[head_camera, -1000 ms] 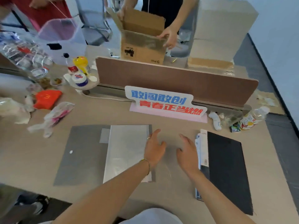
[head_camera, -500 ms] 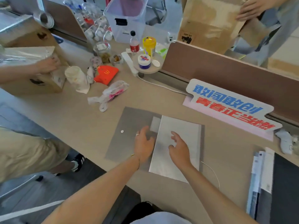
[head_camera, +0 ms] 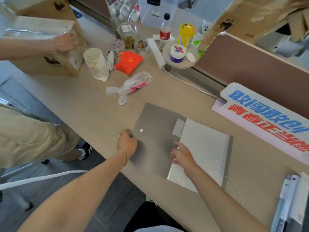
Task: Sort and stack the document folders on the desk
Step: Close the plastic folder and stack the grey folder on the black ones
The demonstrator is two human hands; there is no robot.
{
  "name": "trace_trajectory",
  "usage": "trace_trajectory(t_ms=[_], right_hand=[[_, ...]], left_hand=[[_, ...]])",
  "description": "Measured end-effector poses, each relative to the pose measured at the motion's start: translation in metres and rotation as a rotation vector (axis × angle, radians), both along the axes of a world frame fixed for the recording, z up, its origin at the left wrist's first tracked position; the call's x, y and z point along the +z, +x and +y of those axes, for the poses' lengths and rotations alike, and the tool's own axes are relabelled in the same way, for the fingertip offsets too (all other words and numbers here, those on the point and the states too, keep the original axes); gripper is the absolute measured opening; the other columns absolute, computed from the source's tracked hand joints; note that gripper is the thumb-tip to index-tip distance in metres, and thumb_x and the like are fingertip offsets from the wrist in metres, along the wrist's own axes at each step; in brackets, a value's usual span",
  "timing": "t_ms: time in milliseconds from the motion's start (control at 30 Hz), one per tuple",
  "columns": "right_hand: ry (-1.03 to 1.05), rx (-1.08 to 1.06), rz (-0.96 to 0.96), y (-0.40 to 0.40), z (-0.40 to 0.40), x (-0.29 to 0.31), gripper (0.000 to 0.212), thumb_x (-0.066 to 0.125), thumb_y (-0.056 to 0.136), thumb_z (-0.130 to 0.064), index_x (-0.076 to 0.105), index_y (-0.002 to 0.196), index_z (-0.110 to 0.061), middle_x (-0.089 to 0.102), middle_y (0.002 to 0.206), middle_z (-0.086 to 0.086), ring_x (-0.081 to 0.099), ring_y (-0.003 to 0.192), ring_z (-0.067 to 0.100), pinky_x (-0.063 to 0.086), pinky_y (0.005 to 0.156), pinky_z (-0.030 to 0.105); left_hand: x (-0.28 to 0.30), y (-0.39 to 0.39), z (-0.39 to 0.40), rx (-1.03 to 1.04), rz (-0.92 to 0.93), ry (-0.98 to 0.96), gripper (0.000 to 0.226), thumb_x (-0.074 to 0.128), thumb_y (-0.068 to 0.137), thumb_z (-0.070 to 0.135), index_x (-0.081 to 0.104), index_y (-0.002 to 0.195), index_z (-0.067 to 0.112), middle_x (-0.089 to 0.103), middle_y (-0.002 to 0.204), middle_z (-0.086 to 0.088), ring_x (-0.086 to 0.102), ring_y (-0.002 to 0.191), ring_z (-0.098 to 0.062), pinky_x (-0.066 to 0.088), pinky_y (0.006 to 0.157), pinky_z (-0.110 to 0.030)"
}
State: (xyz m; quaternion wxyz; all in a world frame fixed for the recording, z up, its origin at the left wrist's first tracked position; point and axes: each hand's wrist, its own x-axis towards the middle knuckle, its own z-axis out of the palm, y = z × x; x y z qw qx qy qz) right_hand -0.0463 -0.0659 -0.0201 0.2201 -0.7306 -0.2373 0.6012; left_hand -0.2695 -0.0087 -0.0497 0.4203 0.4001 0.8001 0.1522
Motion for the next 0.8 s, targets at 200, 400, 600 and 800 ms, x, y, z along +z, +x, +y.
trace_trajectory(t_ms=[200,400,600,800], right_hand=[[-0.043,-0.029,0.000,0.001,0.000,-0.003,0.061,0.048,0.087,0.003,0.047,0.144,-0.018,0.062,0.105,0.008,0.060,0.076,0.020,0.052,0.064,0.028],[-0.030,-0.046,-0.019,0.003,-0.001,-0.006,0.064,0.050,0.084,0.004,0.048,0.144,-0.018,0.063,0.117,0.009,0.061,0.085,0.021,0.053,0.077,0.036],[-0.028,-0.093,-0.004,-0.001,-0.005,-0.010,0.060,0.051,0.085,0.000,0.053,0.140,-0.021,0.066,0.115,0.003,0.065,0.093,0.015,0.050,0.072,0.028],[0.037,-0.121,-0.282,0.037,-0.011,-0.007,0.057,0.049,0.085,-0.005,0.053,0.139,-0.021,0.054,0.144,0.002,0.057,0.122,0.023,0.048,0.096,0.036]], left_hand=[[-0.001,0.003,0.007,0.052,0.009,-0.012,0.050,0.044,0.084,0.009,0.055,0.133,0.017,0.060,0.127,-0.013,0.061,0.112,-0.035,0.050,0.097,-0.039],[-0.001,0.006,0.009,0.123,-0.022,-0.016,0.042,0.045,0.087,0.014,0.058,0.127,0.019,0.065,0.124,-0.010,0.061,0.113,-0.033,0.050,0.098,-0.040],[-0.008,0.035,-0.014,0.009,0.024,-0.033,0.040,0.045,0.094,0.019,0.056,0.132,0.021,0.063,0.126,-0.011,0.051,0.125,-0.031,0.045,0.102,-0.041],[-0.010,0.040,-0.010,-0.011,0.061,-0.039,0.042,0.044,0.091,0.019,0.057,0.131,0.022,0.062,0.125,-0.010,0.055,0.120,-0.032,0.048,0.099,-0.042]])
